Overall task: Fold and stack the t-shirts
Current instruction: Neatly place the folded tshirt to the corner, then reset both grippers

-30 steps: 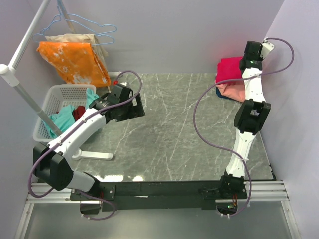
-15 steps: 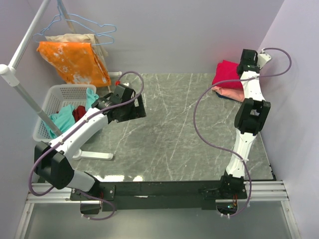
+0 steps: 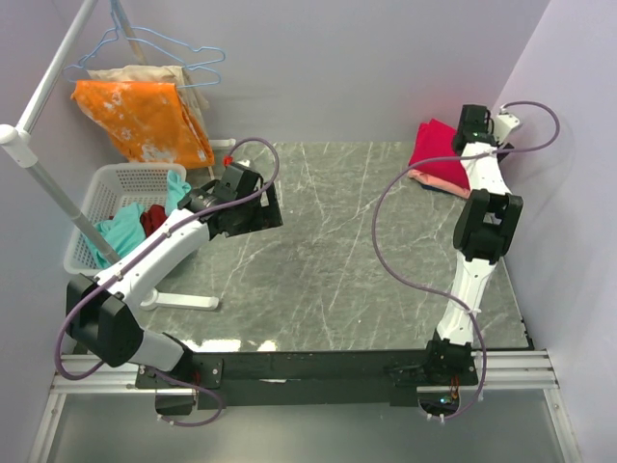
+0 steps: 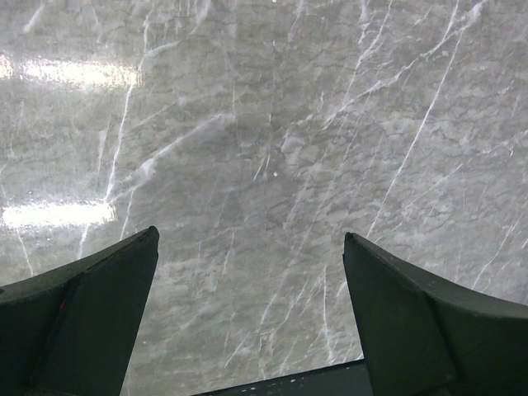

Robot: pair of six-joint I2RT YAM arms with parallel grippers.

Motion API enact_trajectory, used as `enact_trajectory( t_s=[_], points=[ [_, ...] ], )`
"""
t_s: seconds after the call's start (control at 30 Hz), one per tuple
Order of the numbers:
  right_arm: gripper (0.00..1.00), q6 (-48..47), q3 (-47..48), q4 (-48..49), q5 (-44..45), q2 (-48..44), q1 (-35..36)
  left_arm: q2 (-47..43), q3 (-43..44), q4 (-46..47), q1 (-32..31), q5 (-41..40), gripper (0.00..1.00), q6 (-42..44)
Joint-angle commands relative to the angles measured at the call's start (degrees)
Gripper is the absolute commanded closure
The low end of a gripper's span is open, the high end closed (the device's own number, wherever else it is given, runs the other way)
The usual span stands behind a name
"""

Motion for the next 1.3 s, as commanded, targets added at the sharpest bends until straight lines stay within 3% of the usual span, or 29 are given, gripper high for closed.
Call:
enact_trajectory(
  t_s=[0.0, 0.23, 0.4, 0.6, 0.8, 1.0, 1.27],
  points=[
    [0.15, -5.1, -8.9, 8.2, 3.0, -11.7, 4.3, -2.7, -0.2, 0.8, -0.2, -1.4, 0.01, -0.7],
    [0.02, -6.7, -18.8, 9.7, 4.4, -25.0, 16.7, -4.4, -2.4, 1.8, -0.2, -5.3, 0.01, -0.6],
    [0.02, -1.6, -24.9, 6.1, -2.5, -34.7, 23.9, -6.2, -4.7, 2.6, -0.2, -7.0, 0.01, -0.4],
    [0.11, 0.0, -36.8, 5.4, -13.1, -43.2, 31.1, -8.0, -7.6, 4.0, -0.2, -14.1, 0.00, 2.1],
    [0.15, -0.6, -47.0, 4.0, -14.9, -49.0, 39.1, -7.7, -7.6, 4.0, -0.2, -21.8, 0.01, 3.9],
    [0.17, 0.5, -54.4, 3.0, -16.6, -51.2, 42.7, -8.2, -10.2, 8.0, -0.5, -21.8, 0.00, 5.6],
    [0.16, -2.3, -61.7, 10.3, -25.5, -55.7, 46.8, -11.1, -14.7, 13.1, -1.8, -25.2, 0.01, 7.1]
  ],
)
